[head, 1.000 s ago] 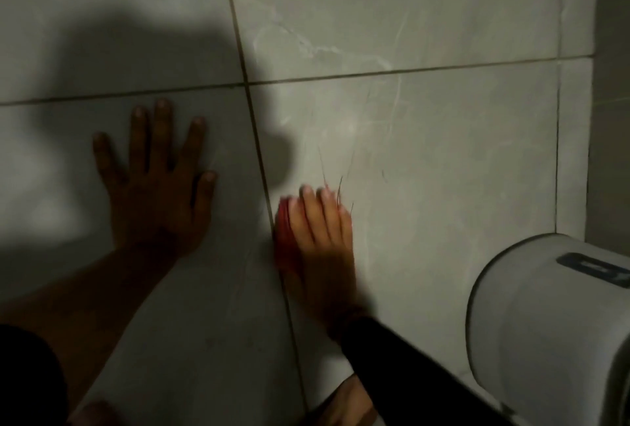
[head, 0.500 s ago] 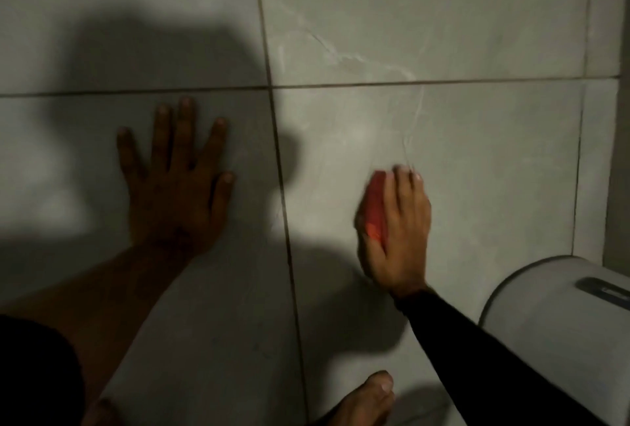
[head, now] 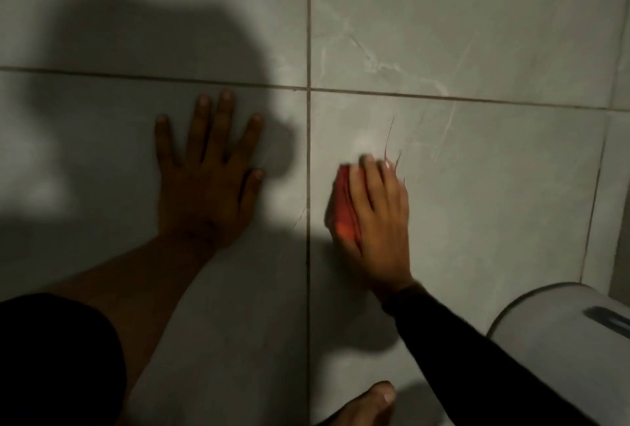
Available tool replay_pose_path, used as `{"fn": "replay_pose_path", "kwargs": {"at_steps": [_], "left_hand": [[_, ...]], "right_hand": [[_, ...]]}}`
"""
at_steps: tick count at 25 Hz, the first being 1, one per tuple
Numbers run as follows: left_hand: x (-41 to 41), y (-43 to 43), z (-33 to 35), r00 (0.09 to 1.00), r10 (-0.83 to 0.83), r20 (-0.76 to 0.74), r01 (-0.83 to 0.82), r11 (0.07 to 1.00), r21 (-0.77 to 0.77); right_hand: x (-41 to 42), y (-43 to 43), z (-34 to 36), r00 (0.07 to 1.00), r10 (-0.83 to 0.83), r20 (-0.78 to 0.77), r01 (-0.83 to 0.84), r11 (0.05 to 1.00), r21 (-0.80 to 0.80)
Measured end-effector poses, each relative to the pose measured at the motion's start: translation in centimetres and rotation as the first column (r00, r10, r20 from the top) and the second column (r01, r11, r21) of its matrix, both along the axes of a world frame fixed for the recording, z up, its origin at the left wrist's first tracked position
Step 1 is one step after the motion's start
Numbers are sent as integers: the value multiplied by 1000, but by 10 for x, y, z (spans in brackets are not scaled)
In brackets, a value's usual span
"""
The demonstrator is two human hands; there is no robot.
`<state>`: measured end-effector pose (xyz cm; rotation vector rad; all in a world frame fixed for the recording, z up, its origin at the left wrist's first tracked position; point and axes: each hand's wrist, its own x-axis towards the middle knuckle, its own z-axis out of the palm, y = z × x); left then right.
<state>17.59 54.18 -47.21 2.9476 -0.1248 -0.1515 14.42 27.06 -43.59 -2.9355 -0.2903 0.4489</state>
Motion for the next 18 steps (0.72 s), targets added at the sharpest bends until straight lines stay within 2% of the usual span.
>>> {"fn": "replay_pose_path", "kwargs": {"at_steps": [2, 3, 5, 6, 7, 9, 10, 12, 13, 15, 18], "left_hand": [[0, -2, 3, 1000, -12, -7, 12, 1000, 0], [0, -2, 3, 1000, -13, -6, 13, 1000, 7], [1, -2, 3, 1000, -14, -3, 14, 1000, 20], [1, -2, 2, 1000, -17, -3, 17, 1000, 22], [1, -3, 2, 1000, -18, -1, 18, 1000, 21], [1, -2, 1, 1000, -16, 3, 16, 1000, 19], [2, -1, 1, 1000, -13, 2, 13, 1000, 16], [2, -2, 2, 1000, -12, 3, 12, 1000, 10], [1, -3, 3, 1000, -14, 7, 14, 1000, 14], [2, -4, 4, 1000, -21, 19, 21, 1000, 14], [1, -2, 0, 999, -24, 31, 23, 999, 27]], "right_hand": [[-12, -25, 11, 990, -141, 13, 141, 990, 6], [11, -30, 11, 959, -278, 51, 277, 960, 26], [93, -13, 1, 826, -539, 162, 540, 841, 46], [134, 9, -2, 815, -545, 195, 545, 836, 59], [158, 34, -7, 862, -448, 236, 443, 893, 74], [142, 70, -19, 956, -110, 274, 94, 993, 73], [107, 76, -20, 975, 29, 222, -47, 996, 76], [21, 55, -6, 982, 173, 71, -174, 985, 6], [-7, 35, 7, 984, 180, 8, -180, 983, -22], [5, -5, 15, 989, 149, -9, -149, 989, -22], [119, 12, 2, 988, -77, 132, 71, 996, 53]]}}
